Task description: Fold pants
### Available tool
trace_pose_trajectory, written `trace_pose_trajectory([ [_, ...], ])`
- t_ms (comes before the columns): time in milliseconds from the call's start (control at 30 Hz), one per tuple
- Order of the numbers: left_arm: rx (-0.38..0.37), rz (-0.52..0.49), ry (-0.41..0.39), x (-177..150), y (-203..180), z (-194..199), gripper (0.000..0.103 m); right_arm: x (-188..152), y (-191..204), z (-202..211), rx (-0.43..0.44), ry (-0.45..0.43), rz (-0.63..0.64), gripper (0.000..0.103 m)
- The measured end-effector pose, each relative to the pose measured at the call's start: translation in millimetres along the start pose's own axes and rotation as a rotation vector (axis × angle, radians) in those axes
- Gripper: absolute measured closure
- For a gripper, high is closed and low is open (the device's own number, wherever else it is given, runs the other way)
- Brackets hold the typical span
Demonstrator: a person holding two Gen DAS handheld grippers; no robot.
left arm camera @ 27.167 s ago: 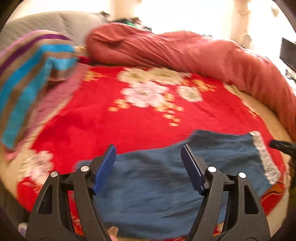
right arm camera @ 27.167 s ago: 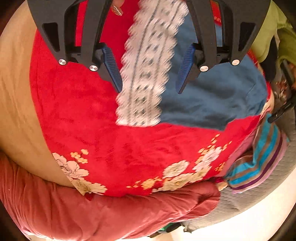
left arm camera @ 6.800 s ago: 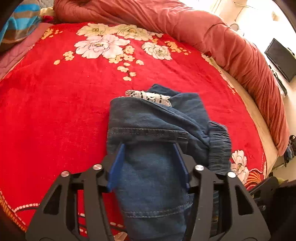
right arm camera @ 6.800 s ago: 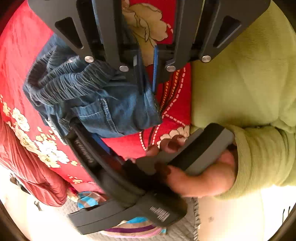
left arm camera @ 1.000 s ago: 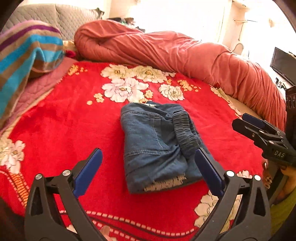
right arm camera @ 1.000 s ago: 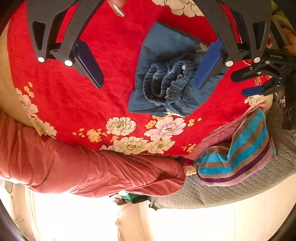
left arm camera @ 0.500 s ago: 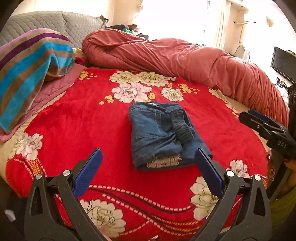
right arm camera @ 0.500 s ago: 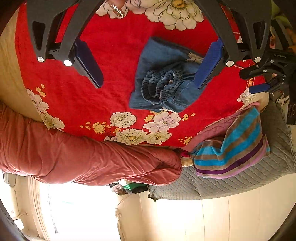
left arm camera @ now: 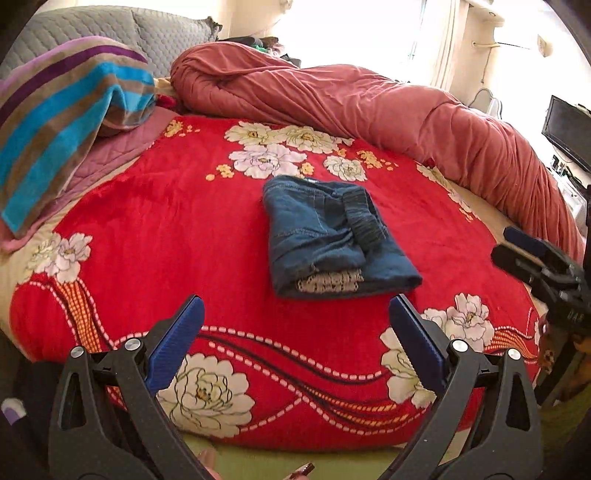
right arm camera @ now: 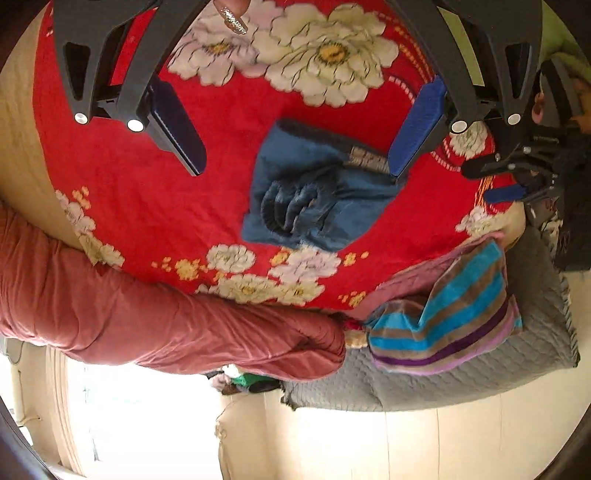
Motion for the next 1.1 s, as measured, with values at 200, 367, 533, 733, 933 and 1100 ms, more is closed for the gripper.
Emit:
trace_pose_trajectory([
  [200,-0.002,0.015,0.041,-18.5,1.8,-6.7,0.010,-32.7,5.8,-15.4,-0.014,0.083,-0.025,0.005],
  [367,0.013,0.012,0.063,-24.6,1.6,-11.7,0.010,-46.0,3.5,-27.6,-0.028,0.119,-0.066,0.005],
  [533,0.016,0.018,0.068,-25.0,3.6,-13.9,0.010,-48.6,2.9,-32.0,-0.028,0.128,-0.074,0.005],
  [733,0.029,0.031,0.067,-24.9,7.3,-13.0,0.010,-48.7,2.7,-32.2,-0.023,0.127,-0.079,0.005],
  [933,0.040,0.035,0.070,-25.1,9.4,-13.6,0.010,-47.5,2.7,-33.1,-0.018,0.125,-0.078,0.005],
  [1100,0.043,0.039,0.066,-24.7,9.9,-12.4,0.010,-48.0,3.3,-32.3,-0.015,0.122,-0.085,0.005],
])
Point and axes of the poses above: each gripper's, at about its wrist camera, not at the fingertips, and z roughly against the way its jaws point, y to its left, x to its top, the point moved 6 cm from there along -z, roughly the way its jaws point, and after that the axes turned 3 degrees about z, right-handed, at the moved point
